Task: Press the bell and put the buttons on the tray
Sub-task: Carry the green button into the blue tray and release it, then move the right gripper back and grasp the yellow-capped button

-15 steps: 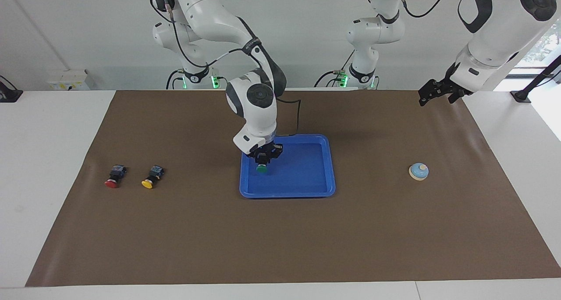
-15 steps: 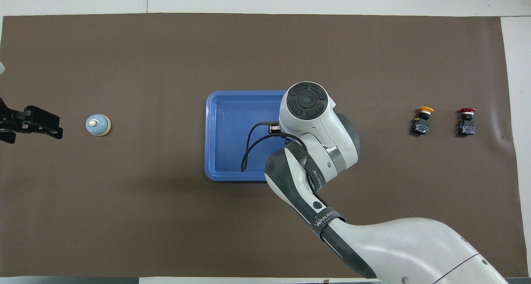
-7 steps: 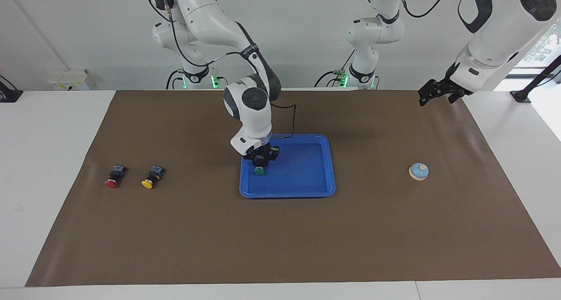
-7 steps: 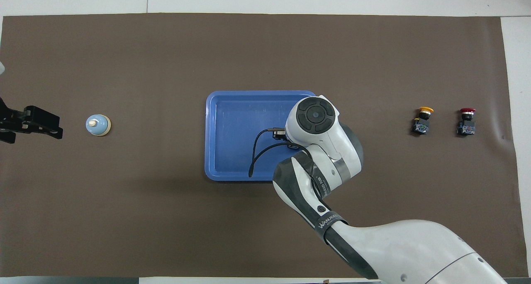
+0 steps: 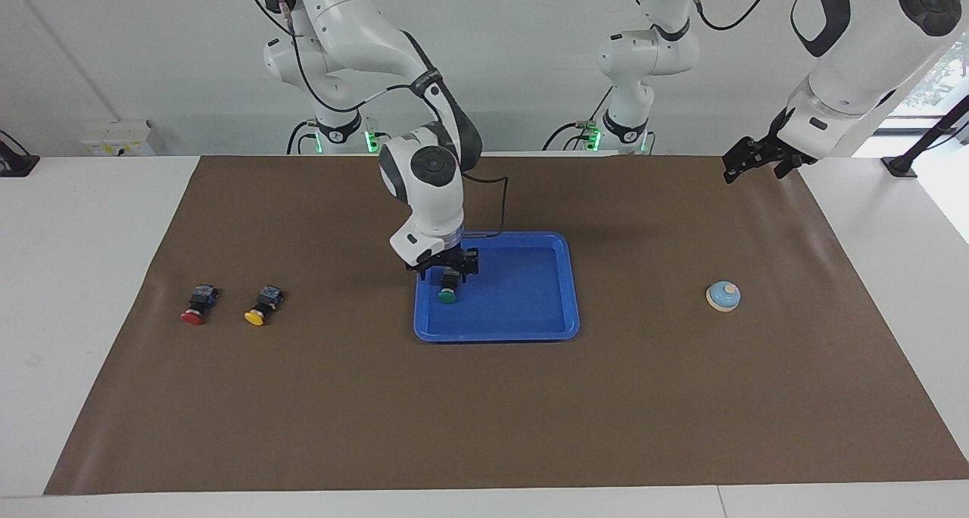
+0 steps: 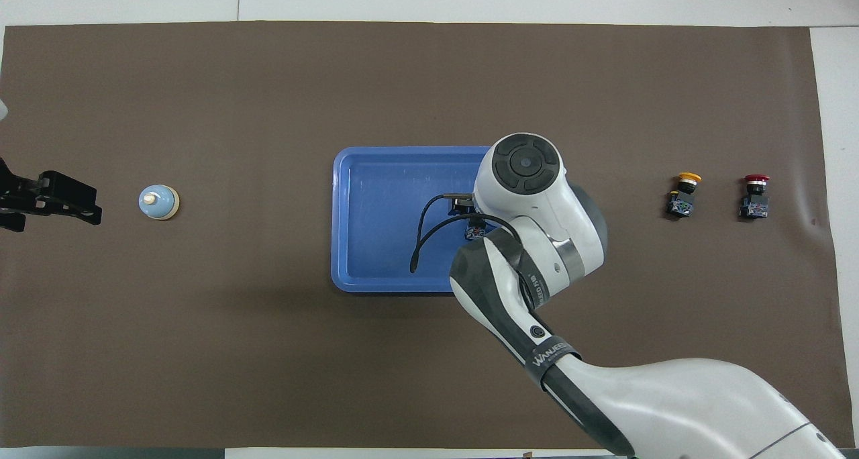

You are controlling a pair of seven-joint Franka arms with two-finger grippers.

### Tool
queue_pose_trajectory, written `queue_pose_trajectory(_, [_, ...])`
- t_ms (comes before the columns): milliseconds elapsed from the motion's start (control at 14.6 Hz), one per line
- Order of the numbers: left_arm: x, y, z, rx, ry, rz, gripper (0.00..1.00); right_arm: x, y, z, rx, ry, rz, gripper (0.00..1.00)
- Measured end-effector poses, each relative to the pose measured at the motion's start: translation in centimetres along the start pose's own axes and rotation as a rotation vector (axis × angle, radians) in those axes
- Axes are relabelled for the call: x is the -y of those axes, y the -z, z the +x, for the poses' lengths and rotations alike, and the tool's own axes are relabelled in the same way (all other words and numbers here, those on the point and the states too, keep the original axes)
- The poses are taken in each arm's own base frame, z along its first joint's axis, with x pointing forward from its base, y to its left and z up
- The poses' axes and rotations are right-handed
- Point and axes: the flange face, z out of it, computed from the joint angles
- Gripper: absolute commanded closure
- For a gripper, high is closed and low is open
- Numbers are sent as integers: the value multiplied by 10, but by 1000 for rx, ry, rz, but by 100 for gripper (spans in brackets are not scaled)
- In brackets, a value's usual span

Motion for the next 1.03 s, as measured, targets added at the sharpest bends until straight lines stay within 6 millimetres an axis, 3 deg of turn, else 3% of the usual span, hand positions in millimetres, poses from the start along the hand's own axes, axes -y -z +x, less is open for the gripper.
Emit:
queue_pose_trajectory(137, [0, 0, 0, 0, 0, 0, 0, -53, 15, 20, 4, 3, -2, 0])
queue_pose_trajectory(275, [0, 0, 0, 0, 0, 0, 0, -102, 12, 38, 19, -19, -6, 0])
queue_pose_trajectory(618, [0, 0, 0, 0, 0, 0, 0, -212, -30, 57, 29, -32, 2, 0])
queue_pose_trajectory(824, [0, 0, 0, 0, 0, 0, 0, -245, -69, 53, -20, -37, 14, 0])
queue_pose_trajectory(1031, [0, 0, 0, 0, 0, 0, 0, -247, -96, 48, -39, -41, 19, 0])
